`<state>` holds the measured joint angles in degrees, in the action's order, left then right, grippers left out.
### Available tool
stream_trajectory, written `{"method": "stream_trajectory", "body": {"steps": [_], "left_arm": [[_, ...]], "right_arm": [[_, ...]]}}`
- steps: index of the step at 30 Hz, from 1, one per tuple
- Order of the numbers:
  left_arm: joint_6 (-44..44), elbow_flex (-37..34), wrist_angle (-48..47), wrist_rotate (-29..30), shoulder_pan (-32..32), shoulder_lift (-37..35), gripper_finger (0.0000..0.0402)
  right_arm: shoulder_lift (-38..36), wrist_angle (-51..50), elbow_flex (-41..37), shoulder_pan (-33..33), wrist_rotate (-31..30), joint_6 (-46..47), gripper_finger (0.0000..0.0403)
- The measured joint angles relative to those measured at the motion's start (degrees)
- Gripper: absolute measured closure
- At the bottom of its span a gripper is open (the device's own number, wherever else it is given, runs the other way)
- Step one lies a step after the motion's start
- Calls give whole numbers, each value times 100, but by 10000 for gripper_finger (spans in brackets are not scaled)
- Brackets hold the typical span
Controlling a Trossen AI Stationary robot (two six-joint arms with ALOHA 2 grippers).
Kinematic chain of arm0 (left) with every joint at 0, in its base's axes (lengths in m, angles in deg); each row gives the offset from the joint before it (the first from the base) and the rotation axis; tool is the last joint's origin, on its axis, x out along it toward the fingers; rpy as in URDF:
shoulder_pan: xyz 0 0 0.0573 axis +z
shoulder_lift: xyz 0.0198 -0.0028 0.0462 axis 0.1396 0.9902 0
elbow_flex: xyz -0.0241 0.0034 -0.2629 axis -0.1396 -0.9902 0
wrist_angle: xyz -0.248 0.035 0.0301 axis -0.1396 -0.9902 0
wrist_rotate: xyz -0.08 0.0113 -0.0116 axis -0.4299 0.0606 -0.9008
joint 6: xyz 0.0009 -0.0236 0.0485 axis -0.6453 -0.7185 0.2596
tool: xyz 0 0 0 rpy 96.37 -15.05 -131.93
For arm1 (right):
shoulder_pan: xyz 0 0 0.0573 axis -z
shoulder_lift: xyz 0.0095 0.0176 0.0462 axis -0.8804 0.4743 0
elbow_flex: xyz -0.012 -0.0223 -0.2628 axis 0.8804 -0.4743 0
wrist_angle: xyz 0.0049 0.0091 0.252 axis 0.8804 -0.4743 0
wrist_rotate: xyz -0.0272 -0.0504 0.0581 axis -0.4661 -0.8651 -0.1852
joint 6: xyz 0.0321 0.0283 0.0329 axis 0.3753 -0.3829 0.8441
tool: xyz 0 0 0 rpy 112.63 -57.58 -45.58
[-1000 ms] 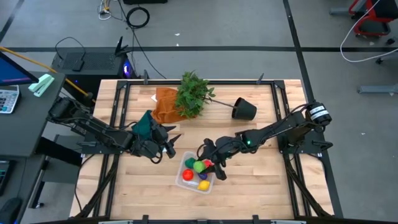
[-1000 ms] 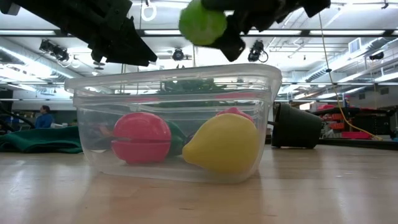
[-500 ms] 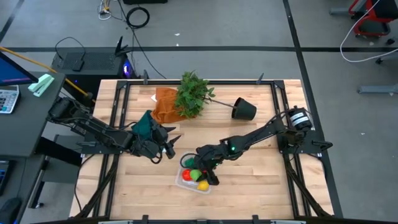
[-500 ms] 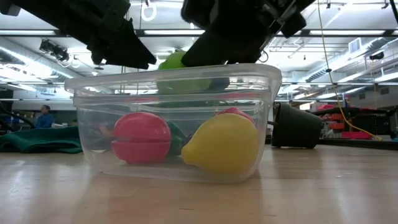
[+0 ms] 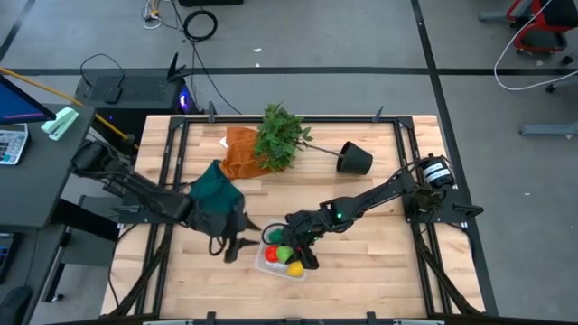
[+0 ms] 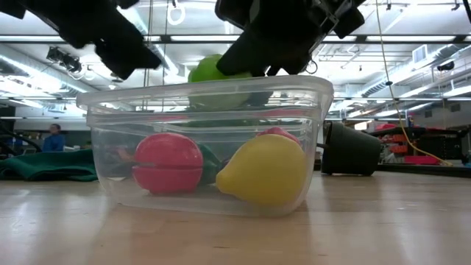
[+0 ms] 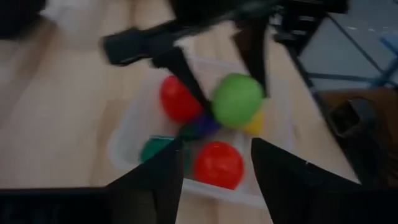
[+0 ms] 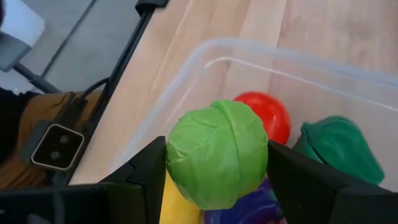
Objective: Pick and placing Produce into tupperware
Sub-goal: Put the green cabbage into the transparent bin
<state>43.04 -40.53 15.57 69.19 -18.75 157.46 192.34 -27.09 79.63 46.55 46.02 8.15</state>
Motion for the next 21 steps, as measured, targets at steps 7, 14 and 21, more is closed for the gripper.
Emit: {"method": "stream_trajectory", "body": {"steps": [7, 14, 21], "left_arm": [[572, 0, 474, -90, -297, 0, 234], [595, 0, 467, -80, -305, 2, 249], [575, 0, 467, -78, -303, 0, 256]], "right_arm": [[0, -39, 0, -2, -7, -22, 202], [2, -128, 0, -2, -10, -25, 201], [2, -200, 0, 0, -11, 20, 201]]}}
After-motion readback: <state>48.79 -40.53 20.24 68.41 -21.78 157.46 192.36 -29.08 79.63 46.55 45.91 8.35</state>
